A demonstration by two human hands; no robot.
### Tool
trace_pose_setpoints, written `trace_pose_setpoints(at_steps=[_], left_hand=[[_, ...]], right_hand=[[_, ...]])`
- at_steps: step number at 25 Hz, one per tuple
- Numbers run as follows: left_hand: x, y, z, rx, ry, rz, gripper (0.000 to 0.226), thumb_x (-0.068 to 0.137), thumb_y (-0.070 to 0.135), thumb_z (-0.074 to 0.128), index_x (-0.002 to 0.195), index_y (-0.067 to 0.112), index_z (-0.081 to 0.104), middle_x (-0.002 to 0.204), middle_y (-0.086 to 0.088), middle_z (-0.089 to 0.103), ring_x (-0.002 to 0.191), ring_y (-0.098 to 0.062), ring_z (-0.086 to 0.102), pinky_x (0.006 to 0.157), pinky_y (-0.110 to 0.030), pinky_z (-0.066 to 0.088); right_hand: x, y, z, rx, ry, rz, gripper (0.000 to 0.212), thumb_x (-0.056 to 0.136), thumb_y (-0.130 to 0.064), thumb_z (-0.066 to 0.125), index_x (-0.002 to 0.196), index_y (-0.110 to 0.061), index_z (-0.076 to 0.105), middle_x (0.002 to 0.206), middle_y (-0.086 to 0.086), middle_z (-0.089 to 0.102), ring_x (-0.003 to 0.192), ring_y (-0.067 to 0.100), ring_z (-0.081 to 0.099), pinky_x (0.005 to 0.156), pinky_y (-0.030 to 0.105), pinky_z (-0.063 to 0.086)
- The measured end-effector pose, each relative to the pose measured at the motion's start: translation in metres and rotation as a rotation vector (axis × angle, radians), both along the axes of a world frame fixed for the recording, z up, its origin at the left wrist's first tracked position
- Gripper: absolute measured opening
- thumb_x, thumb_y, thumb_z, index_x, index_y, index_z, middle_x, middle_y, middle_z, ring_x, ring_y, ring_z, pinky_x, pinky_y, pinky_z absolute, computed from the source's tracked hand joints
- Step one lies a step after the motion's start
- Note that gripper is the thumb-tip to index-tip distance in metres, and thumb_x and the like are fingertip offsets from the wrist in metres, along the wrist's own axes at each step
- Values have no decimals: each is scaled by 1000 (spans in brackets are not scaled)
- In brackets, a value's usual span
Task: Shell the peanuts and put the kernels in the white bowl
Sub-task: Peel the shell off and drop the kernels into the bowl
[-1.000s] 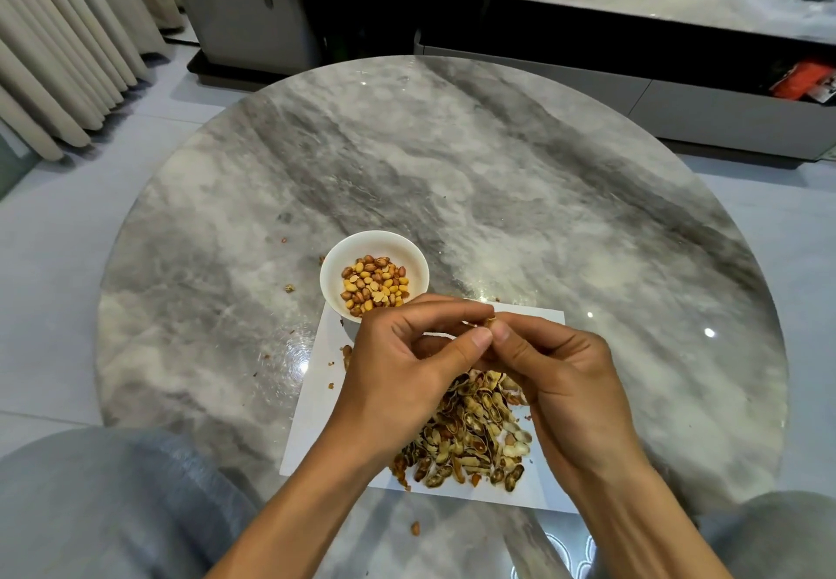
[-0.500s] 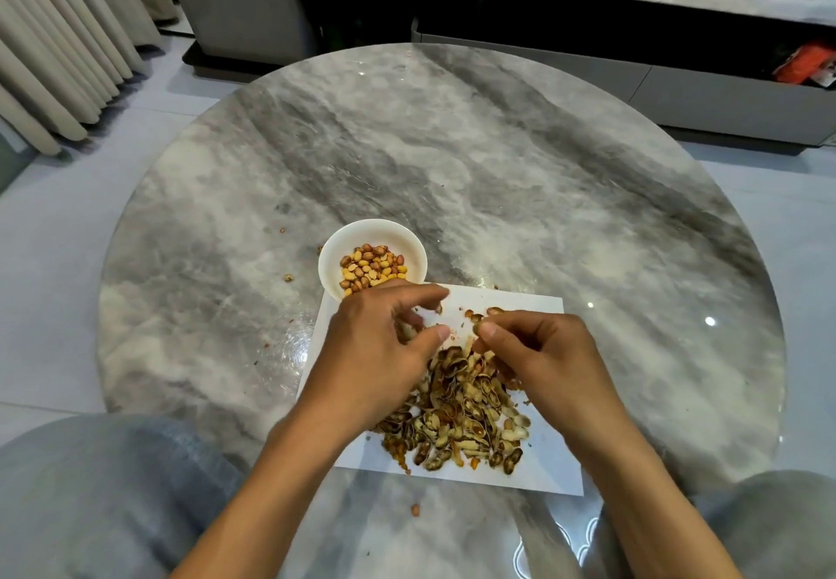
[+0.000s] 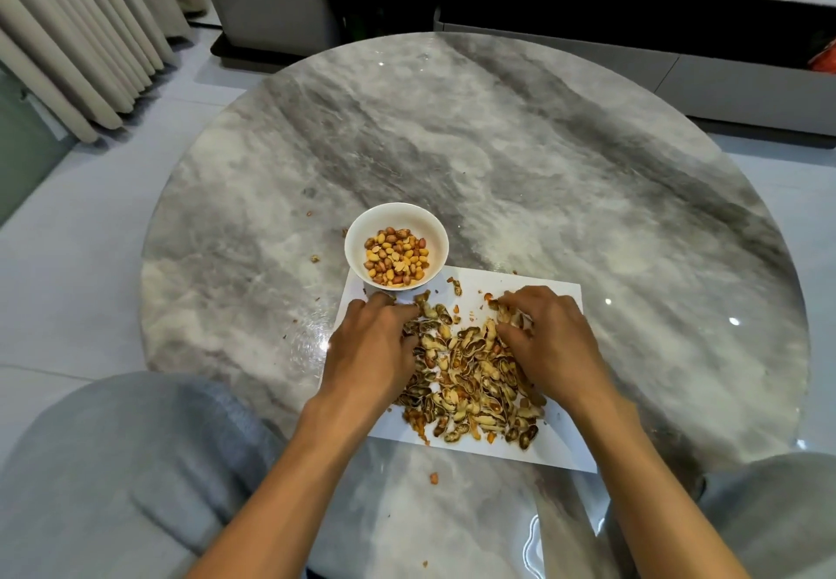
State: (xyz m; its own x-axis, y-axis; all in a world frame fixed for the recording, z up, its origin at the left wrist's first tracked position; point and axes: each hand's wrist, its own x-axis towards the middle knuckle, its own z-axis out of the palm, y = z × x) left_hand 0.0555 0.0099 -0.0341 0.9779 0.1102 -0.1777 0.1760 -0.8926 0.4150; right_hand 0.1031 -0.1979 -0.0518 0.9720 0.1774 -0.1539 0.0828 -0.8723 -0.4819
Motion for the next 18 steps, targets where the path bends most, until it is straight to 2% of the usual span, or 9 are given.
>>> trace_pose_setpoints(at_steps=[3,7,10,13,16,18], left_hand=[[3,-1,-9,-81,-79,30,34,92,18,66,125,25,68,125,-2,65,113,-25,58,88,-37,48],[6,-4,-10,-151,-150,133,18,90,22,70,105,22,78,108,2,75,94,-21,69,78,-33,55],[9,-3,-13,-187,-151,186,14,87,20,72,99,22,79,103,3,76,91,-18,70,78,-29,54],[11,-3,-17,-241,-140,220,15,86,15,73,97,22,79,101,5,76,90,-13,70,81,-24,52],[11,-3,-17,-291,-157,223,14,86,14,74,96,23,79,98,6,76,87,-11,70,82,-23,52],[11,-2,-16,-310,-185,218,14,86,16,73,96,23,79,96,5,76,85,-13,71,81,-27,56]], right_hand=[[-3,4,-4,53,-43,13,29,93,-26,68,121,-21,70,122,0,66,116,25,54,90,31,39],[-12,32,4,101,-172,20,28,92,-29,67,117,-18,71,107,2,68,105,24,54,84,35,42],[-20,55,2,-2,-122,84,27,93,-39,62,110,-21,72,103,0,66,106,22,51,79,35,43],[-20,61,-4,-60,-89,47,23,94,-38,62,102,-19,73,101,1,66,107,22,51,76,33,41],[-19,55,-7,85,-82,1,16,95,-30,64,95,-16,71,92,1,66,98,20,54,72,32,39],[-16,50,-3,244,-55,-69,10,95,-24,65,93,-16,69,80,-6,64,82,14,58,67,30,38]])
